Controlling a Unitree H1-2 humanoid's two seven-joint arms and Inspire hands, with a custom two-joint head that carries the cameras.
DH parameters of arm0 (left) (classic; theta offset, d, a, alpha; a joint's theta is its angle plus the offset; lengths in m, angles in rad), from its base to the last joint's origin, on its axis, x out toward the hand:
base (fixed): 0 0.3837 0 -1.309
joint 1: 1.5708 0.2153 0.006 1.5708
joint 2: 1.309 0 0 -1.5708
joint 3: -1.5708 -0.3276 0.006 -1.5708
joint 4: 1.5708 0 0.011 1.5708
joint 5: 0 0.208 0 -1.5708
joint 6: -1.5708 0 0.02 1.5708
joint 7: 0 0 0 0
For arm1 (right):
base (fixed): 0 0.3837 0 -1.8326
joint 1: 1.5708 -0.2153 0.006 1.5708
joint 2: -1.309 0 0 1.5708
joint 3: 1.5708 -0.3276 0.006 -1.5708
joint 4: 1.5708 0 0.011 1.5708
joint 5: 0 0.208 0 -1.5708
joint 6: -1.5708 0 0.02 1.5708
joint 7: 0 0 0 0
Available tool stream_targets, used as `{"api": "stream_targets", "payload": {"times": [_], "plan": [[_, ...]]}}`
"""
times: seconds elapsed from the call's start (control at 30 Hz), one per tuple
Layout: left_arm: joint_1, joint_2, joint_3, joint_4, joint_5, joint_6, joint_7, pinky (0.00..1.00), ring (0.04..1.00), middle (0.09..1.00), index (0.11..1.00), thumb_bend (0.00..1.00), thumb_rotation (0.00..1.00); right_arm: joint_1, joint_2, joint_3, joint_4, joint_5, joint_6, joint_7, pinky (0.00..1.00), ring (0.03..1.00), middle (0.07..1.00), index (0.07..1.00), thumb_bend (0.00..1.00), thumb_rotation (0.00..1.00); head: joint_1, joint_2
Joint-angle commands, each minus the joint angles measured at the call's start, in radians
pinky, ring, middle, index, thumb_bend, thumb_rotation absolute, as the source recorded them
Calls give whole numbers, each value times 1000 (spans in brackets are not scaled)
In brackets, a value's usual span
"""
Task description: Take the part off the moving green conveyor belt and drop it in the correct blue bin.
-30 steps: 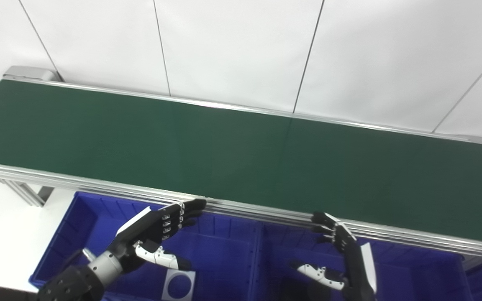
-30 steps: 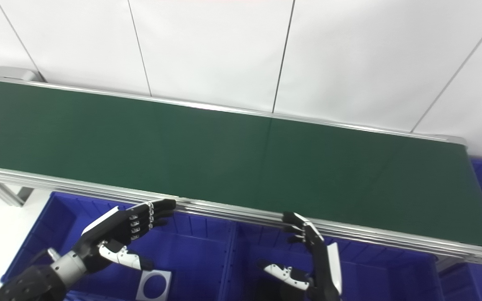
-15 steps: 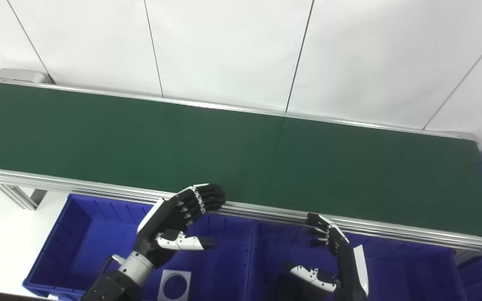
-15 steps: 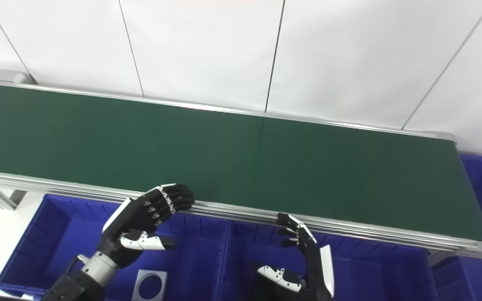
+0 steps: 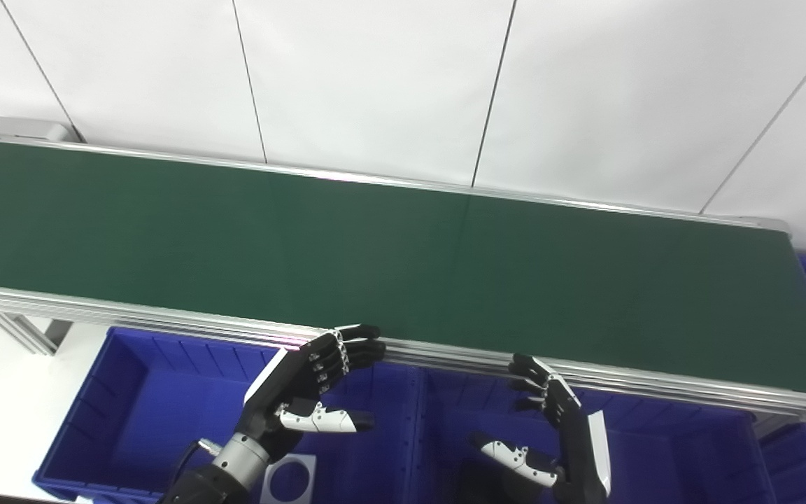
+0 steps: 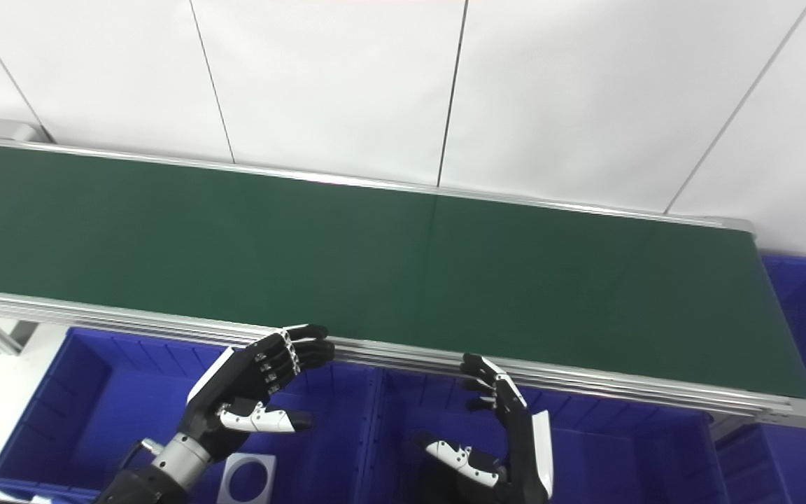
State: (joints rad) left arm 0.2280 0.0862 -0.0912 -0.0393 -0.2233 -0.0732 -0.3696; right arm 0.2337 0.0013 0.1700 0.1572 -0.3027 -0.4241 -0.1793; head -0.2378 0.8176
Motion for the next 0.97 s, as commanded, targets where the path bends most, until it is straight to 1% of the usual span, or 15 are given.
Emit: {"api": "stream_targets", "payload": {"times": [0.0, 0.1, 0.23, 0.3, 0.47, 0.6, 0.77, 0.83, 0.87, 0.93], "plan": [[-2, 6, -6, -25, 6, -28, 4, 852, 766, 732, 749, 843, 0, -1, 10, -4, -40, 2, 8, 5, 551, 681, 744, 764, 676, 66, -22, 9], [2, 15, -12, -22, 29, -29, 9, 836, 761, 753, 763, 825, 0, -2, 11, -5, -46, 8, 12, 8, 572, 691, 748, 766, 677, 51, -31, 16], [3, 22, -13, 5, 58, -53, 12, 818, 757, 767, 769, 820, 0, 0, 8, -6, -52, 15, 10, 12, 585, 699, 751, 770, 677, 45, -36, 20], [5, 20, -12, 15, 65, -58, 19, 812, 755, 769, 771, 819, 0, 5, 7, -6, -57, 15, 15, 15, 586, 698, 751, 772, 678, 59, -34, 23], [14, 5, -4, 27, 118, -71, 72, 788, 749, 777, 780, 815, 0, 18, 10, -7, -76, 7, 28, 17, 574, 687, 747, 772, 681, 77, -28, 37], [20, -22, 8, 39, 144, -83, 125, 782, 749, 780, 788, 819, 0, 25, 15, -6, -81, 0, 36, 14, 568, 681, 744, 773, 682, 80, -21, 41], [27, -40, 7, 30, 160, -73, 159, 810, 780, 807, 812, 778, 0, 24, 15, -8, -64, 11, 17, 13, 553, 670, 743, 773, 687, 70, -8, 37], [27, -43, 4, 36, 180, -85, 175, 808, 777, 802, 812, 779, 0, 23, 12, -8, -69, 17, 22, 20, 558, 673, 744, 776, 688, 77, 1, 38], [27, -48, 3, 38, 198, -88, 189, 807, 776, 800, 811, 780, 0, 22, 7, -9, -72, 25, 26, 27, 559, 674, 745, 777, 688, 79, 21, 35], [30, -59, 3, 42, 233, -101, 219, 804, 775, 794, 807, 786, 0, 19, 0, -8, -75, 34, 30, 38, 563, 675, 746, 780, 682, 78, 27, 32]]}}
